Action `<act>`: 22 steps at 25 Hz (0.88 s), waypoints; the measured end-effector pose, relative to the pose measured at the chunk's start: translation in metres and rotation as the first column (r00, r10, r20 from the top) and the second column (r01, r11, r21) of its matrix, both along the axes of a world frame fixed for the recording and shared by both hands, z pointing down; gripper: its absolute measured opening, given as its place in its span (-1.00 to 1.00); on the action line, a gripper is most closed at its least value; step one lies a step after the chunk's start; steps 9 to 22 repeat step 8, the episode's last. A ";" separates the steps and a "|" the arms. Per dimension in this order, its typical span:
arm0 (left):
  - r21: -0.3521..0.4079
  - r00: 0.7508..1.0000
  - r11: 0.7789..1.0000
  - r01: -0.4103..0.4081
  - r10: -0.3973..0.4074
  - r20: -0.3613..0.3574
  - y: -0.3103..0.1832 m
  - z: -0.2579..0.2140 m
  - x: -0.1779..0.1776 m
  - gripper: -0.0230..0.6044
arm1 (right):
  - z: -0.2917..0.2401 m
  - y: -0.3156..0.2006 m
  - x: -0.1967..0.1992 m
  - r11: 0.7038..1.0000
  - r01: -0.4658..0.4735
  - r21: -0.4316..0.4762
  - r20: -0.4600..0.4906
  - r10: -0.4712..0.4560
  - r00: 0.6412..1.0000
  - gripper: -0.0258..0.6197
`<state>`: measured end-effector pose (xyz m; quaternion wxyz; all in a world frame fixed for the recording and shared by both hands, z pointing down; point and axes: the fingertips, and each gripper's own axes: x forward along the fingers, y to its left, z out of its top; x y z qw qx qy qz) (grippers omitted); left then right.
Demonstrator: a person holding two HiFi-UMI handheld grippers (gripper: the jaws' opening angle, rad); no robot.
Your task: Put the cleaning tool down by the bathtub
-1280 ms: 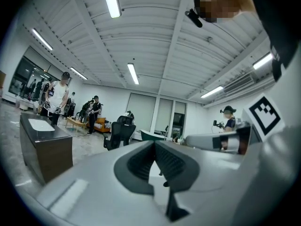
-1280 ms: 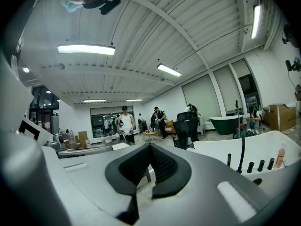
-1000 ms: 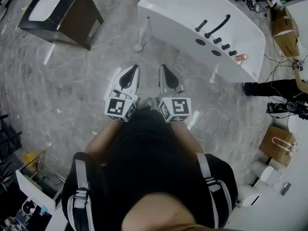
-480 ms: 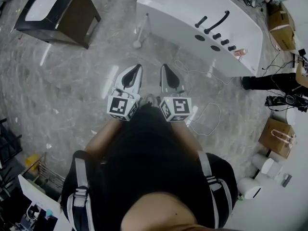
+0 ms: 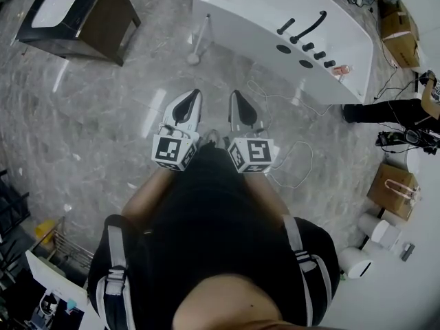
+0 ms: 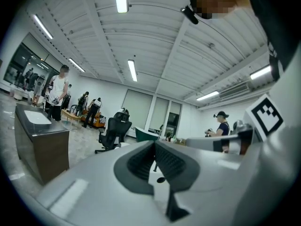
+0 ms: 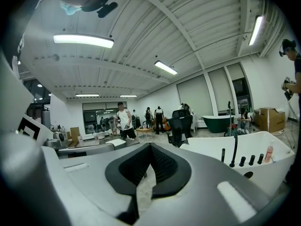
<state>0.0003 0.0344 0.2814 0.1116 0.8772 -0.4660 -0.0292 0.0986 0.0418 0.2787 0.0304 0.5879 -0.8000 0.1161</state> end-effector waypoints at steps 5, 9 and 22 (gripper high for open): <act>0.001 1.000 1.000 -0.002 0.002 -0.006 0.003 0.000 0.002 -0.90 | 0.000 0.004 0.000 1.000 0.000 0.002 -0.006 0.000 1.000 -0.92; 0.001 1.000 1.000 -0.007 0.007 -0.006 0.003 0.001 0.002 -0.90 | 0.000 0.004 -0.001 1.000 0.001 0.002 -0.007 -0.001 1.000 -0.92; 0.001 1.000 1.000 -0.007 0.007 -0.006 0.003 0.001 0.002 -0.90 | 0.000 0.004 -0.001 1.000 0.001 0.002 -0.007 -0.001 1.000 -0.92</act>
